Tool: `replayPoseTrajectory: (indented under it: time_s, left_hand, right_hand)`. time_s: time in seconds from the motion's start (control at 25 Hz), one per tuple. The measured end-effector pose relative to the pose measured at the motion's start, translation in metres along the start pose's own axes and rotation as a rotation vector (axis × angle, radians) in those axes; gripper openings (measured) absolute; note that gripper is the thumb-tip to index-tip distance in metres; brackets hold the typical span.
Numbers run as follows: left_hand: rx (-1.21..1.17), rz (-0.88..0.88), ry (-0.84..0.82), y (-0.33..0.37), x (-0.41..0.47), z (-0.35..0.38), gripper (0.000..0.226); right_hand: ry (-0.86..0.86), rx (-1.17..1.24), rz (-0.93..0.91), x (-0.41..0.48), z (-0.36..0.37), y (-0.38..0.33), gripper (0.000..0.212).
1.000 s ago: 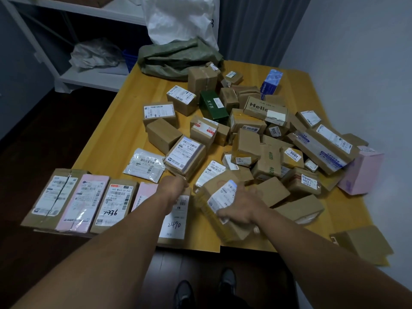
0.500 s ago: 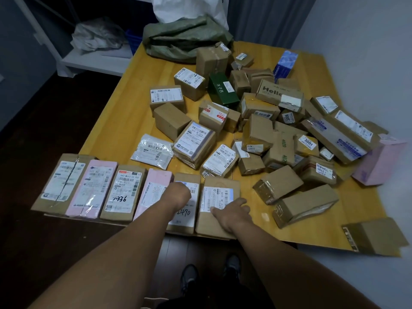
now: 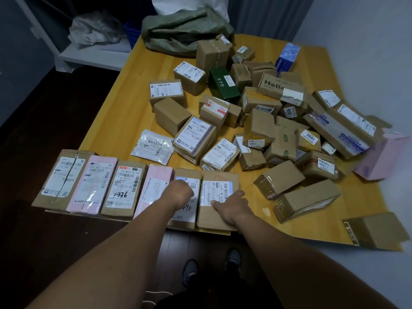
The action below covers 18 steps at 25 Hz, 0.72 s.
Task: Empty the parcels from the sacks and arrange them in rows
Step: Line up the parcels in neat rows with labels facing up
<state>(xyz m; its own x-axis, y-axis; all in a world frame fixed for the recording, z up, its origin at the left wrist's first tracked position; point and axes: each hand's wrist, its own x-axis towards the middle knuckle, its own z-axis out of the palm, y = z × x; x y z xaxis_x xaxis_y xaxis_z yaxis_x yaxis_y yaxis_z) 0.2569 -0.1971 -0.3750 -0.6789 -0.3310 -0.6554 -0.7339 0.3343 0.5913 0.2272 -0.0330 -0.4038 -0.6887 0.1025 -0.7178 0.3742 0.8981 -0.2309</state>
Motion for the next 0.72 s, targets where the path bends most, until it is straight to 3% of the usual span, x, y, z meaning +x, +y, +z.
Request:
replayPoseTrajectory:
  time_s: [0.24,0.48,0.72]
  left_hand:
    - [-0.131,-0.037,0.039,0.018,0.002,0.006,0.022]
    - [-0.135,0.109,-0.045,0.088,-0.009,0.034,0.015]
    - [-0.098,0.131,-0.07,0.136,-0.008,0.086,0.018]
  right_hand:
    - [0.041,-0.057,-0.023,-0.004,-0.032,0.0,0.093]
    - [0.16,-0.101,-0.04,0.0,-0.109,0.032,0.056]
    - [0.171,-0.439,-0.147,0.019,-0.165,0.09,0.046]
